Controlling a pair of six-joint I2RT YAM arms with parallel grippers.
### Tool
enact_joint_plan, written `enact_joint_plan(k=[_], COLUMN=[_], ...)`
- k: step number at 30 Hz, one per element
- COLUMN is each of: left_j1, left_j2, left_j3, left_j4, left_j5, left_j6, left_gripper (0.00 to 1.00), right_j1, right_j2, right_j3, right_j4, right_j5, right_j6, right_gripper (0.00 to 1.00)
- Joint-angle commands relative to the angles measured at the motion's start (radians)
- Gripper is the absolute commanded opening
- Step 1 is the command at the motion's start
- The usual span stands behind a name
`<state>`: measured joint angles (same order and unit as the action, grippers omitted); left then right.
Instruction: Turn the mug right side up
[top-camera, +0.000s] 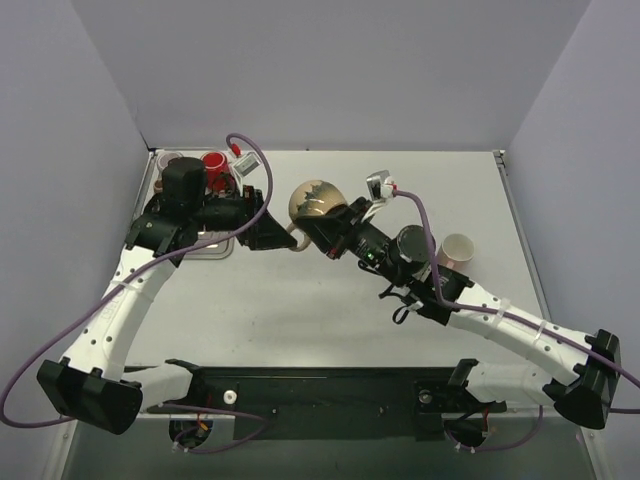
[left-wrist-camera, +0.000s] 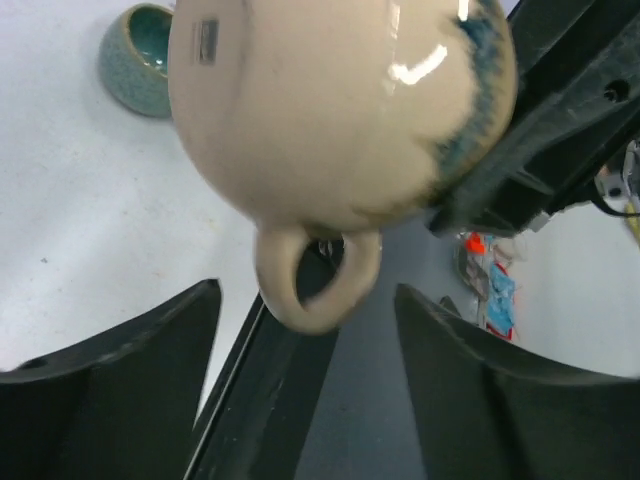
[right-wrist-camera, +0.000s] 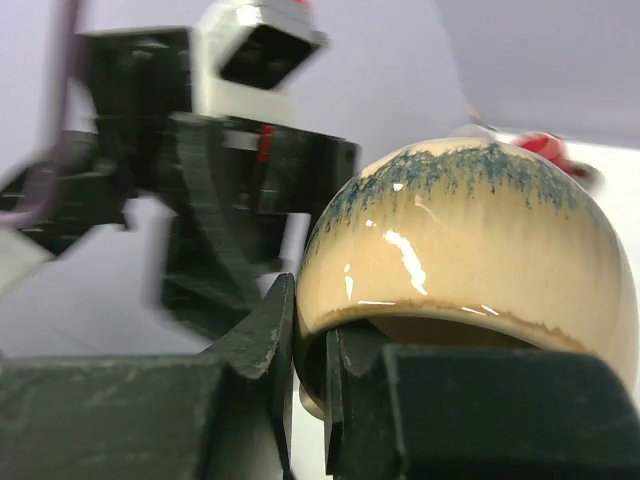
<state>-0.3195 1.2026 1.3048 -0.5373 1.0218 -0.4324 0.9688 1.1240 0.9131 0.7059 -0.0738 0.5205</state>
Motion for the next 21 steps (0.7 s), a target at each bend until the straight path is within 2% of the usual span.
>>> enact_joint_plan(k=[1,2,4,6,9,10,13,16,21], left_j1=[0.064,0.089,0.239,0.349,0.440,0.470,0.536,0.603,0.640], left_j2=[0.003,0.005,0.008,0.014,0.046,0.069,0.129,0.210,0.290], left_j3=[0.112,0.131,0.119,0.074,-0.004,-0.013,-0.039,-0.036,-0.081], left_j4=[-0.218,-0.286,-0.302,-0.253,-0.150,-0.133,-0.090,-0.067,0.072], left_j5=[-0.138,-0.263,-0.406,-0.547,-0.755,-0.784,-0.839,-0.856,-0.945], left_j6=[0.304,0.372,0.467,0.530,0.621,0.635,0.670,0.676,0.664], left_gripper=[0.88,0.88,0.89,0.89,0.89,0.90,0.90,0.91,0.92], right_j1=[-0.097,-0.141,-0.207,-0.255,-0.300,-0.309,-0.347,-0.374,-0.398], right_j2=[-0.023,0.012,0.084,0.178,0.336,0.412,0.528,0.634,0.738], right_j3=[0.211,0.252,0.320,0.368,0.459,0.478,0.544,0.576,0.584], right_j4=[-0.410,-0.516,-0.786,-0.946,-1.107,-1.170,-1.227,-1.266,-1.281], right_j5=[0.189,0.175,0.128,0.108,0.044,0.016,-0.058,-0.055,-0.031], right_j6=[-0.108,-0.123,-0.137,-0.148,-0.197,-0.209,-0.238,-0.246,-0.257], right_gripper=[0.00,0.00,0.00,0.00,0.00,0.00,0.00,0.00,0.00])
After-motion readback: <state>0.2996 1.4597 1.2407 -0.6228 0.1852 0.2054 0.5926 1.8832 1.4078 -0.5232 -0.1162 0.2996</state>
